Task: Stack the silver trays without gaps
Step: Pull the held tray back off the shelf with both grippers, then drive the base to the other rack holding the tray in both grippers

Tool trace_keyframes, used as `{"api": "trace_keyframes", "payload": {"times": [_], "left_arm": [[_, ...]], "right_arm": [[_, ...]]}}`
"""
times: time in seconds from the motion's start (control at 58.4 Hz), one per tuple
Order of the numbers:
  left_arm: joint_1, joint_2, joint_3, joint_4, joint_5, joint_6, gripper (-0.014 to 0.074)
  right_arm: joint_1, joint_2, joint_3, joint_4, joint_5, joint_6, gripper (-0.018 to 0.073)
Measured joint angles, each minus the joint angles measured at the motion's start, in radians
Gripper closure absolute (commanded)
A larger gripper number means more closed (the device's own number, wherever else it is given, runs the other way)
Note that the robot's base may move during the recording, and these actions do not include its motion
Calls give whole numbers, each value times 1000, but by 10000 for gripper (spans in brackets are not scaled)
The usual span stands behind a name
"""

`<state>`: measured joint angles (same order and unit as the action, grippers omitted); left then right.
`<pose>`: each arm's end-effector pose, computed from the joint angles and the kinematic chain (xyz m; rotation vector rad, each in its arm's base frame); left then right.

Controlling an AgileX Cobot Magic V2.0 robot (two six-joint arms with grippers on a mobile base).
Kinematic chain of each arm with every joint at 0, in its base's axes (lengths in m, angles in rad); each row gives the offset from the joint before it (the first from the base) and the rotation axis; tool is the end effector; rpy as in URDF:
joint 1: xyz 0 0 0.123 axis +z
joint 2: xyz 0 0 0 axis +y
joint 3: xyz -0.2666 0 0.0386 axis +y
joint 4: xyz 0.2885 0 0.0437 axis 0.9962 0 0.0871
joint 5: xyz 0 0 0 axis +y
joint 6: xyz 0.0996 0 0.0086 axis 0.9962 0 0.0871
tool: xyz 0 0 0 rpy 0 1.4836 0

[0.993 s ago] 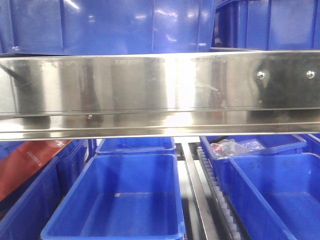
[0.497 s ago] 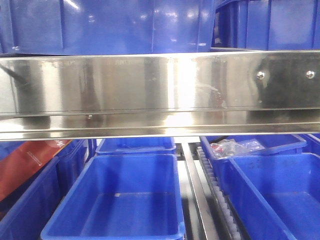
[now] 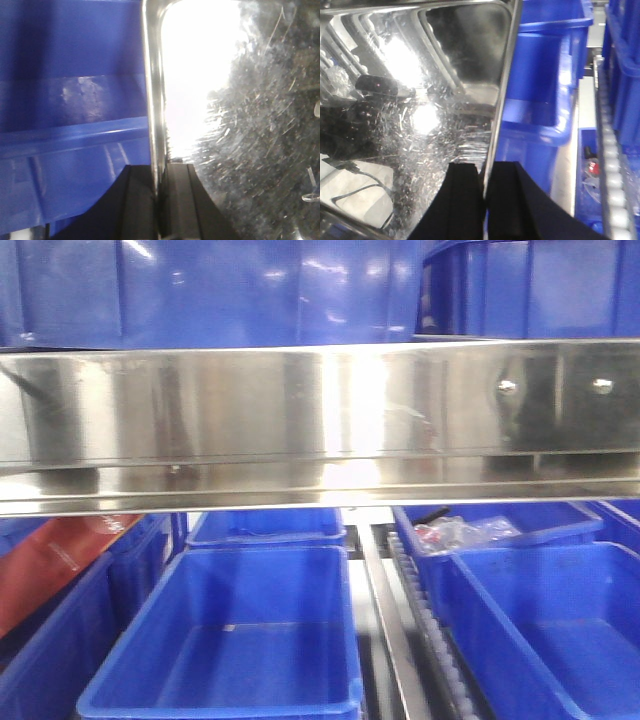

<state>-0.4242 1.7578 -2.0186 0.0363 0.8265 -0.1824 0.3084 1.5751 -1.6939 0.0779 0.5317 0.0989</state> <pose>0.4054 -0.1802 0.4483 0.2577 2.0493 -0.3339 0.3949 0.1299 0.4351 -0.1629 1.9041 0.3594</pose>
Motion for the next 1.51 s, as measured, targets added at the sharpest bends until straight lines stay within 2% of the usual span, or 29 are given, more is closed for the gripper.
{"api": "trace_keyframes", "payload": {"times": [1.507], "left_arm": [[0,0,0,0,0,0,616]], "right_arm": [[0,0,0,0,-2,-2,634]]}}
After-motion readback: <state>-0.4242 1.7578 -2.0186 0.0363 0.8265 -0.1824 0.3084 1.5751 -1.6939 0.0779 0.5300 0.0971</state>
